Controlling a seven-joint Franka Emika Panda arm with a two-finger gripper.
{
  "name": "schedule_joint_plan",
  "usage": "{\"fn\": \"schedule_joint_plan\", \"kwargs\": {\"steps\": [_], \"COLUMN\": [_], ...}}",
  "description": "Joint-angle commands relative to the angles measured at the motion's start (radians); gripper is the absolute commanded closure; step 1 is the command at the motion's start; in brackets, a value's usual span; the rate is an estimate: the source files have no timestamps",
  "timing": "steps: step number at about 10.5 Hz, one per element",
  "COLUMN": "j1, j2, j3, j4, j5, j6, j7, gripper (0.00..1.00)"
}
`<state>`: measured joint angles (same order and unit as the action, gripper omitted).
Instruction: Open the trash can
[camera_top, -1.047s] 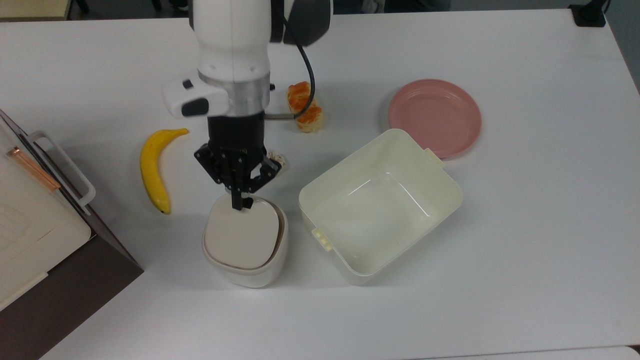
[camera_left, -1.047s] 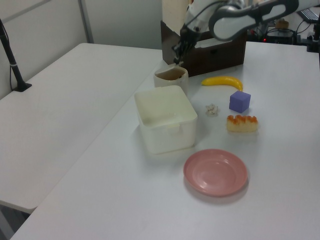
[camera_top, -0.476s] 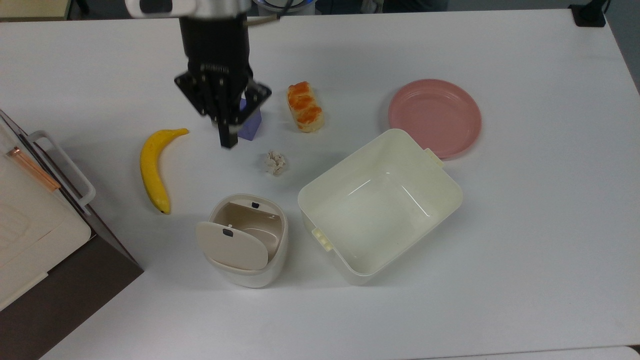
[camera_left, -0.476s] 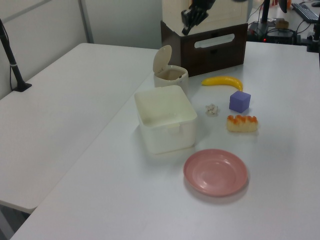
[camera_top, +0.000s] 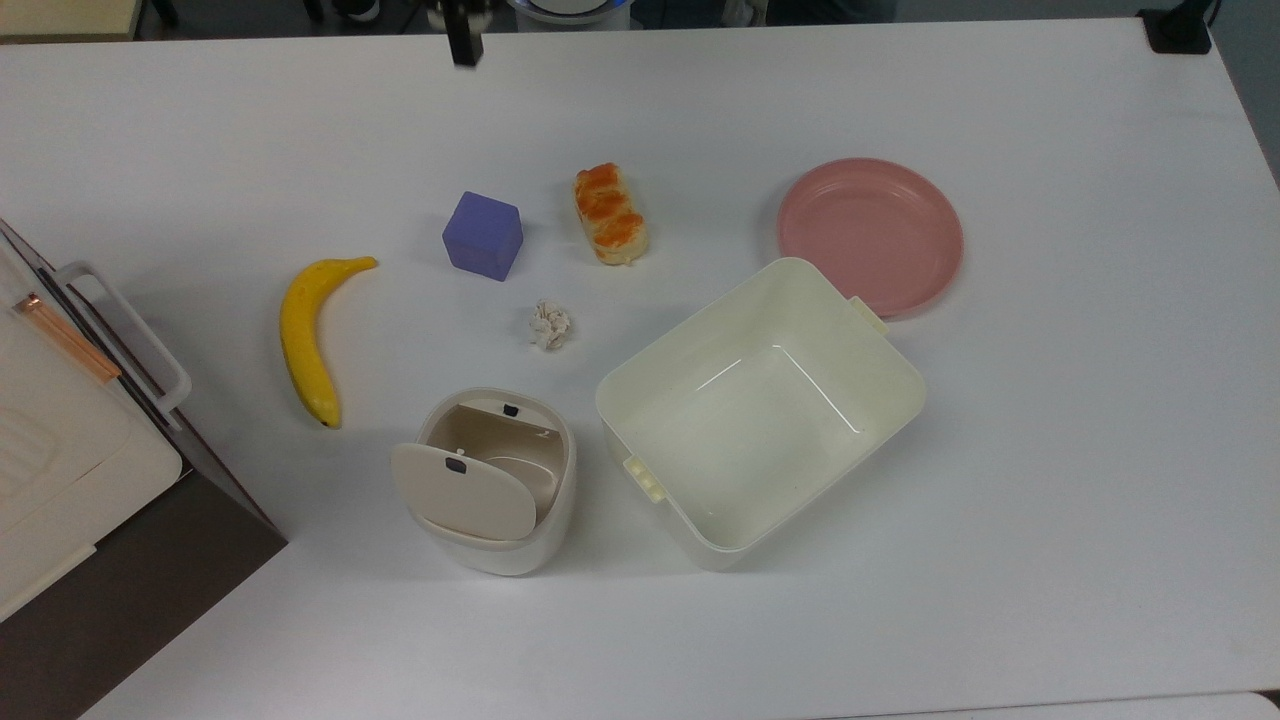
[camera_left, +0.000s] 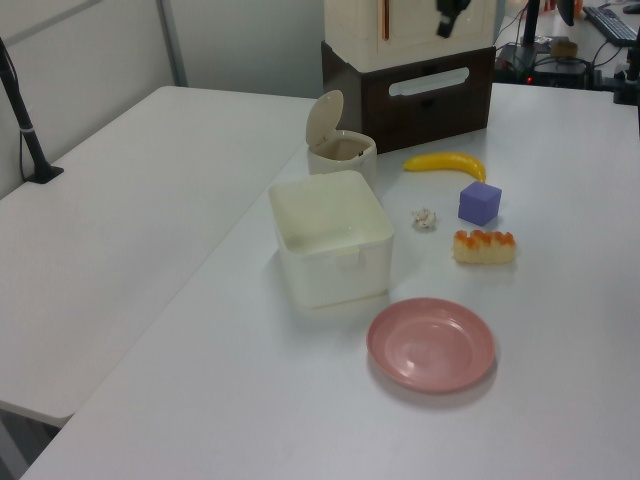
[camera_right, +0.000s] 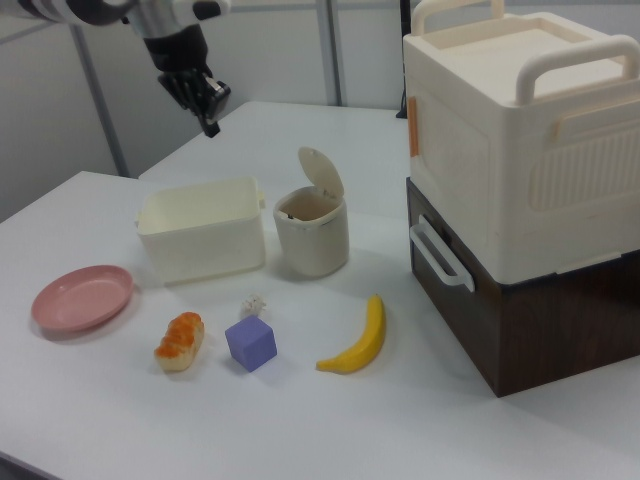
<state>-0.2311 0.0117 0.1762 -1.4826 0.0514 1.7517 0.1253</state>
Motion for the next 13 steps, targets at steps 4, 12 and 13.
{"fn": "schedule_joint_plan", "kwargs": {"steps": [4, 12, 13], "j1": [-0.030, -0.001, 0.003], "j2": [-0.130, -0.134, -0.130], "j3": [-0.130, -0.121, -0.121], "j4": [-0.067, -0.068, -0.068], "j5": [0.088, 0.088, 0.093], "j6": [-0.257, -0.252, -0.233], "j7": [-0.343, -0.332, -0.288], "gripper": [1.00, 0.00, 0.00]}}
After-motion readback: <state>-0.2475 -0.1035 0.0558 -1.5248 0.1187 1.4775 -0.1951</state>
